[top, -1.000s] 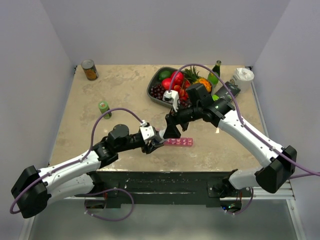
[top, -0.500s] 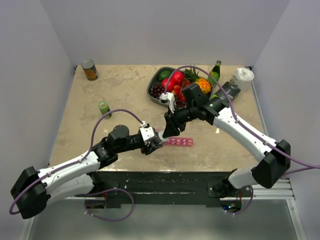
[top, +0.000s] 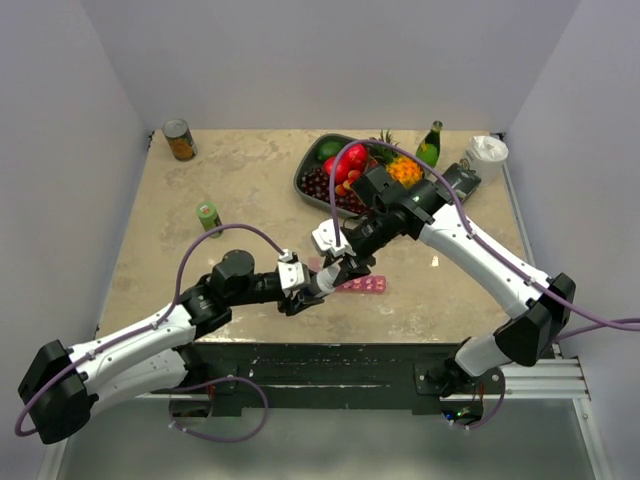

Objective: Sort the pills into containers

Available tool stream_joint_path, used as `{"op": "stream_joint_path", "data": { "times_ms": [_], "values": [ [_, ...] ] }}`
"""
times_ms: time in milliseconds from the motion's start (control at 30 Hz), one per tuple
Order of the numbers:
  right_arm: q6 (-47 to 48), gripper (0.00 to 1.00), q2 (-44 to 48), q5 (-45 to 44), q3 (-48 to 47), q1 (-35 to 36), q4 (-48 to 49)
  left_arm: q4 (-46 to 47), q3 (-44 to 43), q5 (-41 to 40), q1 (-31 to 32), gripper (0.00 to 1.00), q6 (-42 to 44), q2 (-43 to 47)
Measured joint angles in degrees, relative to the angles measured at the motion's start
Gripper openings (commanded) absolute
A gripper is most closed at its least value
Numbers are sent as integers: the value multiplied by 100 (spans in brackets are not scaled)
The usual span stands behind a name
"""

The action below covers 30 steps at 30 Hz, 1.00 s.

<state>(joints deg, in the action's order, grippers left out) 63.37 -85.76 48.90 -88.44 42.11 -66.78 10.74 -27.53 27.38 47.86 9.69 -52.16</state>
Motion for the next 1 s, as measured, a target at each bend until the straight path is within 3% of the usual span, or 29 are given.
{"op": "stream_joint_path", "data": {
  "times_ms": [233, 333, 633, 800, 1000],
  "values": [
    [350, 7, 35, -201, -199, 26, 105, -339, 0, -13, -114, 0, 44, 177],
    [-262, 11, 271, -295, 50, -345, 575, -509, 0, -120, -179, 0, 66, 352],
    [-2321, 10, 658, -678, 1733, -2022, 1937, -1036, 37, -667, -223, 0, 393, 612],
    [-3141, 12, 243, -1333, 2745, -2765, 2636, -205, 199, -662, -369, 0, 55, 1244],
    [-3475, 15, -190, -2218, 2975, -3202, 3058, 1364, 227, -374, -664, 0, -1078, 1309]
  ]
}}
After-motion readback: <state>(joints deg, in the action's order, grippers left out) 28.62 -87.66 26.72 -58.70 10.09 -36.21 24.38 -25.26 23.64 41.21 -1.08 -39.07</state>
